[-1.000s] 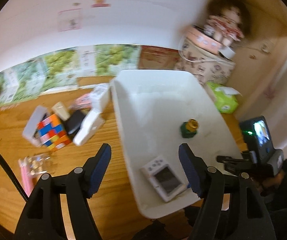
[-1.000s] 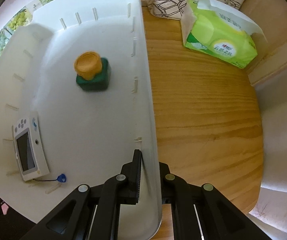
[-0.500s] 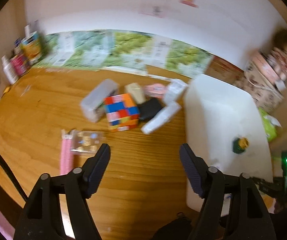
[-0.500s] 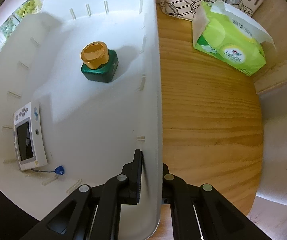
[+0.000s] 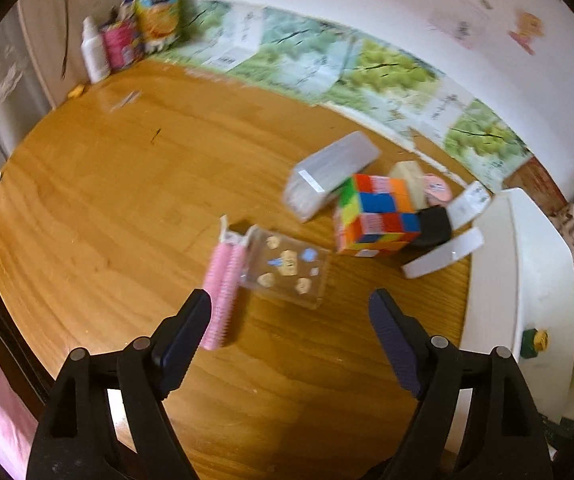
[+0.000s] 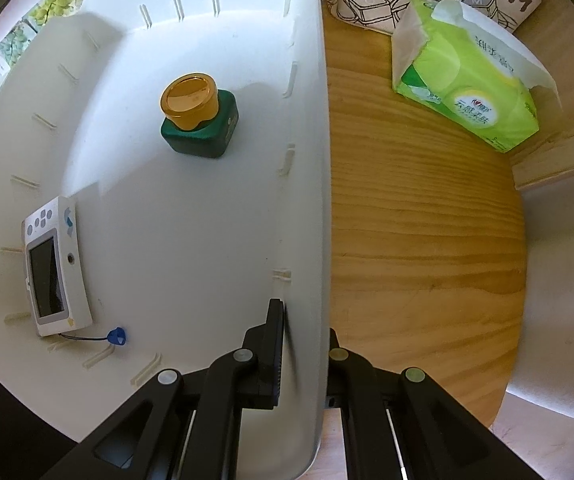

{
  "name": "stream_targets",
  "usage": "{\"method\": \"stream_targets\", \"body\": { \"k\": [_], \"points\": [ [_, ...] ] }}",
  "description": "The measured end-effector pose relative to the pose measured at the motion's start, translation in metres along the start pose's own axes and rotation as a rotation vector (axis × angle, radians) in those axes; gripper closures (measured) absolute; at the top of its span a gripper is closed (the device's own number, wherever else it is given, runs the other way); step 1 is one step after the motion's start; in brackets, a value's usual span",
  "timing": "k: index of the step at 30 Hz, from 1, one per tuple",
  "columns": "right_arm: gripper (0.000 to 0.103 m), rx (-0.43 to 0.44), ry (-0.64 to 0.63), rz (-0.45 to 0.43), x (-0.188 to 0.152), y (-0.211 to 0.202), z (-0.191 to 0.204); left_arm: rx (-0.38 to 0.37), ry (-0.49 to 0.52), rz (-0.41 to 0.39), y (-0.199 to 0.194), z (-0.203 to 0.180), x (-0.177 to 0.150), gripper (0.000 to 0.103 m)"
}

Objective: Organize rigid objects
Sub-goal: 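Move the left tool to the pink hair rollers, then grasp the pink hair rollers with the left tool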

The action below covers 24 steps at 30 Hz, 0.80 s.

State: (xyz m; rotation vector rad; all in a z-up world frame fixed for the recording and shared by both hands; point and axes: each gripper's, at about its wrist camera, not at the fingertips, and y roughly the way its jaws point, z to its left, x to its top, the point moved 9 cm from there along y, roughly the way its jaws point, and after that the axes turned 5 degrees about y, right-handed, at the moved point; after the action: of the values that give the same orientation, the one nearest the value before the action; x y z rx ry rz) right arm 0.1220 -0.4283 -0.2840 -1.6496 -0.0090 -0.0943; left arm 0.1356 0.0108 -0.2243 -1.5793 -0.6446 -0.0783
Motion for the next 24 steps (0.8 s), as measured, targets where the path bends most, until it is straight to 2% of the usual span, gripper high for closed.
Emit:
{"method": "stream_targets", "body": {
  "k": [6, 11, 20, 24],
  "points": [
    [0.095, -0.012, -0.005, 0.012, -0.003, 0.005, 0.001, 0.021, -0.071, 0.046, 0.018, 0.024, -0.006, 0.018],
    [0.094, -0.024, -0.003, 0.022, -0.002, 0.008, 0.002, -0.005, -0.130, 0.094, 0.031, 0.034, -0.009, 0.017],
    [0.092, -0.037, 0.004, 0.039, -0.003, 0.011, 0.006, -0.024, -0.112, 0.129, 0.047, 0.028, 0.000, 0.017],
    [0.092, -0.040, 0.009, 0.046, -0.001, 0.015, 0.007, -0.011, -0.093, 0.140, 0.053, 0.025, 0.005, 0.017]
  ]
}}
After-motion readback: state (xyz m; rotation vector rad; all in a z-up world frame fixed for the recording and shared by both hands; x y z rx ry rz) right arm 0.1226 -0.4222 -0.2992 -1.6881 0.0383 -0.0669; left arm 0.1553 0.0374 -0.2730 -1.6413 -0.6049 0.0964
